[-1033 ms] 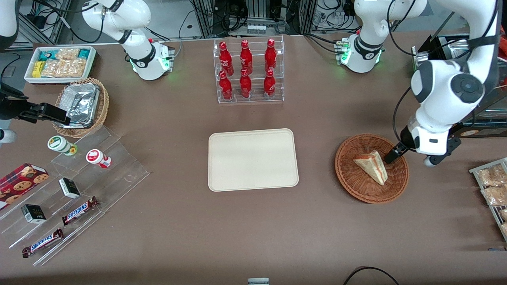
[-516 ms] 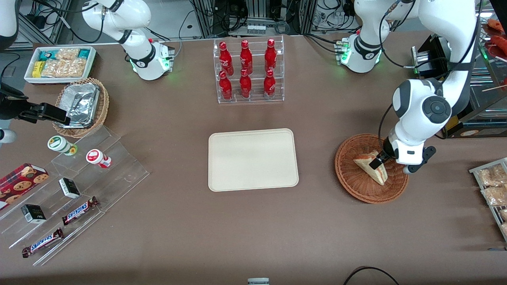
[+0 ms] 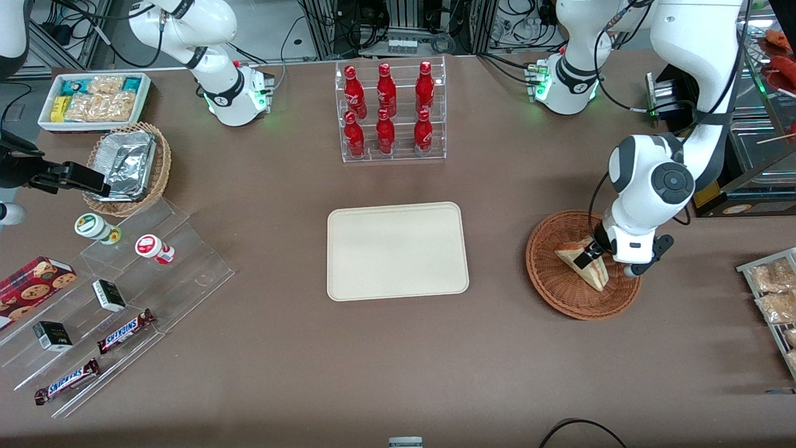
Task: Place sandwich from basket to tray
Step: 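Lower the left gripper onto the wrapped sandwich and close on it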
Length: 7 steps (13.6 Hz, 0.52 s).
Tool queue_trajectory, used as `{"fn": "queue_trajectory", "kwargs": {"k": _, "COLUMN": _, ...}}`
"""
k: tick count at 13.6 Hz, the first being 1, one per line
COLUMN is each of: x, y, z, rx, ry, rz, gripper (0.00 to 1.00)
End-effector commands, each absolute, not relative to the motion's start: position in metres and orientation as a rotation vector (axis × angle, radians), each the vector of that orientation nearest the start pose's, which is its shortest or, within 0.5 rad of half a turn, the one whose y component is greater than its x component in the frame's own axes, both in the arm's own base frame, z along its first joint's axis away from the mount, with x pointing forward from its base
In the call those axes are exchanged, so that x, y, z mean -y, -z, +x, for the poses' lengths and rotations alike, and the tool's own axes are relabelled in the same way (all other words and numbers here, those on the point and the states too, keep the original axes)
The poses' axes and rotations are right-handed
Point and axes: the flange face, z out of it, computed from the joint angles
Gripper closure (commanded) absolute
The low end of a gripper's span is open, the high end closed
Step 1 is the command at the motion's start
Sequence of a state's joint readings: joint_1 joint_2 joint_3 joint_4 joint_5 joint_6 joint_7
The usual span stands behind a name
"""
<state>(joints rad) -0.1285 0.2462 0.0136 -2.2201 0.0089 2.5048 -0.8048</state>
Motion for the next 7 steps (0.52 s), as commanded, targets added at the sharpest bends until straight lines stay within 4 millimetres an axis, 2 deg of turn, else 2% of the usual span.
{"fn": "queue_trajectory", "kwargs": {"k": 1, "x": 0.0670, "y": -0.2561, "z": 0.5474, "rx": 1.105, "ry": 0.087, "rz": -2.951, "gripper": 0.15}}
{"fn": "queue_trajectory", "kwargs": {"k": 2, "x": 0.0678, "y": -0.2552, "z": 0.5472, "rx": 1.130, "ry": 0.084, "rz": -2.942, "gripper": 0.53}}
{"fn": "queue_trajectory", "kwargs": {"k": 3, "x": 0.0720, "y": -0.2560, "z": 0.5468, "rx": 1.141, "ry": 0.085, "rz": -2.941, "gripper": 0.98}}
{"fn": "queue_trajectory", "kwargs": {"k": 7, "x": 0.0749, "y": -0.2596, "z": 0.5489, "rx": 1.113, "ry": 0.087, "rz": -2.952, "gripper": 1.00}}
